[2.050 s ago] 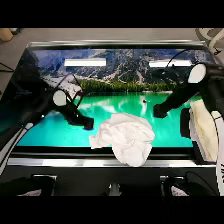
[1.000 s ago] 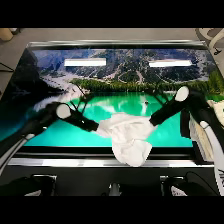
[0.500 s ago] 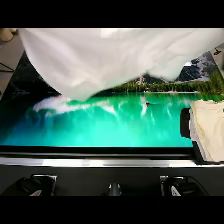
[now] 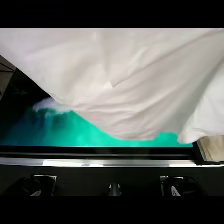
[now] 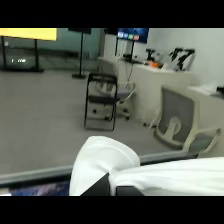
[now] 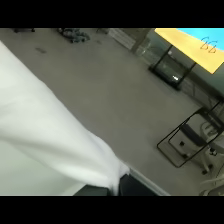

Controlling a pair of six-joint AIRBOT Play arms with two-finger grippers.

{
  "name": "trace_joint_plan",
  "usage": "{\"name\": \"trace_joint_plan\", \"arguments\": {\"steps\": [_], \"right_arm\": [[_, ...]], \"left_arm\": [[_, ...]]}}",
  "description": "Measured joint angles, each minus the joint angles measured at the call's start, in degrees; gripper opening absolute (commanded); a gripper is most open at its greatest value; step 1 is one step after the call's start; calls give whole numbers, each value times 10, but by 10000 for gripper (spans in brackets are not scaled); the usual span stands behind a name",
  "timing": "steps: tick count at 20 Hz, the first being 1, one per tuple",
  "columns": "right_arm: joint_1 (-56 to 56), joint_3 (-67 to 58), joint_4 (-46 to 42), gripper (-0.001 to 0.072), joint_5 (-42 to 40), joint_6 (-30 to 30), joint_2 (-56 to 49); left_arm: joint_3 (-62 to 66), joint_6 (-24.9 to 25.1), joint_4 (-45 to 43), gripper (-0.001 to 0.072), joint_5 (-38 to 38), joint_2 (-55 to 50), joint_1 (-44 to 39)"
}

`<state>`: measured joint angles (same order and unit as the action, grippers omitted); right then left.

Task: Fold the shirts.

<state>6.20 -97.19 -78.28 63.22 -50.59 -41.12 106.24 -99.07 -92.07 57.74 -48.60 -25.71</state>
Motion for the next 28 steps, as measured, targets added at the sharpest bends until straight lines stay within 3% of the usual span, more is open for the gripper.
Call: {"name": "trace_joint_plan", "arguments": {"steps": [5,9,12,13,14,15,16,18,19,21,24,28], "right_arm": [[0,37,-21,19,138,2,-131],[0,82,12,19,129,-4,-281],[0,94,74,21,110,-43,-384],[0,95,100,102,103,-57,-412],[0,97,122,293,101,-68,-436],[0,98,138,489,99,-75,-457],[-1,98,150,591,98,-74,-467],[-11,99,151,608,108,-59,-474],[-19,99,133,601,120,-47,-470],[-47,99,73,497,146,-36,-454],[-112,99,13,497,168,-42,-434],[-185,107,3,495,179,-47,-425]], "left_arm": [[-61,-4,-90,26,145,-99,3],[-162,-23,-108,26,175,-212,18],[-197,-48,-56,36,180,-304,34],[-203,-52,-21,196,181,-334,37],[-207,-56,12,516,183,-357,39],[-211,-59,45,664,185,-379,40],[-213,-60,71,664,188,-394,42],[-217,-46,99,662,205,-407,50],[-220,-32,111,660,218,-407,56],[-245,-8,128,596,236,-386,68],[-350,12,154,598,238,-321,80],[-578,21,247,606,176,-205,85]]}}
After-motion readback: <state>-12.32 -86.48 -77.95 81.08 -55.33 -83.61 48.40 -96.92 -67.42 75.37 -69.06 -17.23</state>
